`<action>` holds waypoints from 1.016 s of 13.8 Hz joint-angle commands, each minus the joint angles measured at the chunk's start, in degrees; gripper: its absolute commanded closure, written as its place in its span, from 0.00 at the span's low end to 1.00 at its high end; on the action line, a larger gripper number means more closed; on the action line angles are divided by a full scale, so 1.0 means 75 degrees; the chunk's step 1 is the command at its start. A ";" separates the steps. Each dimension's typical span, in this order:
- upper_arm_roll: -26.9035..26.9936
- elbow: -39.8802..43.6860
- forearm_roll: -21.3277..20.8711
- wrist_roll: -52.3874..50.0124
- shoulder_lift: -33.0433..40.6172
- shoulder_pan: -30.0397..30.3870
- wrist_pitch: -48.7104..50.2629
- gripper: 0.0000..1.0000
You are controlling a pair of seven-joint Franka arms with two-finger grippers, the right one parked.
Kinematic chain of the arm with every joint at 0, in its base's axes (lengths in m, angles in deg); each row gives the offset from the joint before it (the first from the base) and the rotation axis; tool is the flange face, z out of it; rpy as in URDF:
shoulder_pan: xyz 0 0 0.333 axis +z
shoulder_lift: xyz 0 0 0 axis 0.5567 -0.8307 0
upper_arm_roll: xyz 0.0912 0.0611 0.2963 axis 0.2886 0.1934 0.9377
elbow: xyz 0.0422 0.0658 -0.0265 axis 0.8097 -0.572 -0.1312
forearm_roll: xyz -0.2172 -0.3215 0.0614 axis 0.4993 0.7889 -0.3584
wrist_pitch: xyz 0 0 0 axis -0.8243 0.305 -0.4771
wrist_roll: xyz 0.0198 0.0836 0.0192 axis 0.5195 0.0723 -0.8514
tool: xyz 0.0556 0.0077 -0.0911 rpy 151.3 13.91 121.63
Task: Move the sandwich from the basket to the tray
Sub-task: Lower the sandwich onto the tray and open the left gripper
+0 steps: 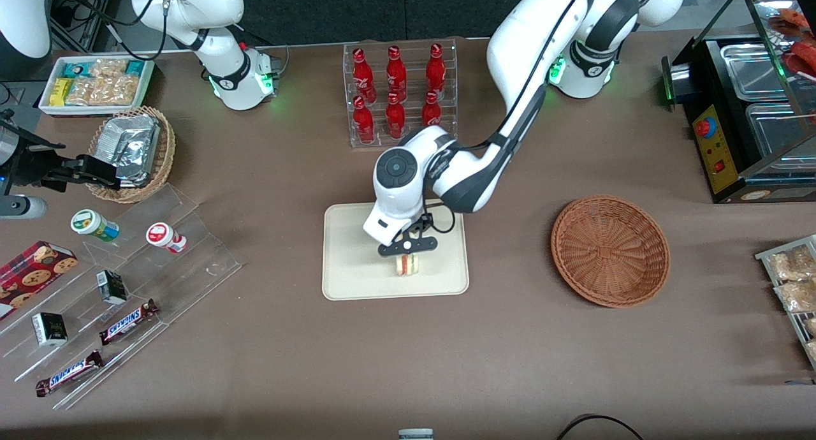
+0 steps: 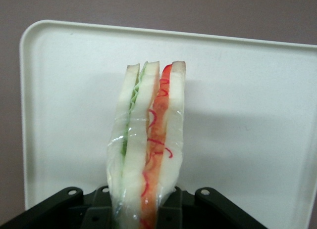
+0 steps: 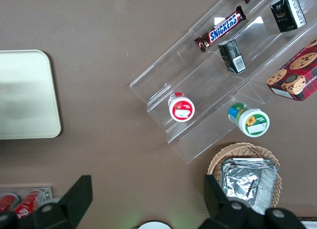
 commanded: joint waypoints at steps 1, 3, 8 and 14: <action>0.0096 0.0538 -0.0181 0.0347 -0.0461 -0.0131 -0.0144 0.88; 0.0107 0.0680 -0.0181 0.0289 -0.0649 -0.0224 -0.0167 0.87; 0.0107 0.0668 -0.0157 0.0008 -0.0744 -0.0260 -0.0250 0.75; 0.0107 0.0657 -0.0099 -0.0004 -0.0382 -0.0237 0.0229 0.01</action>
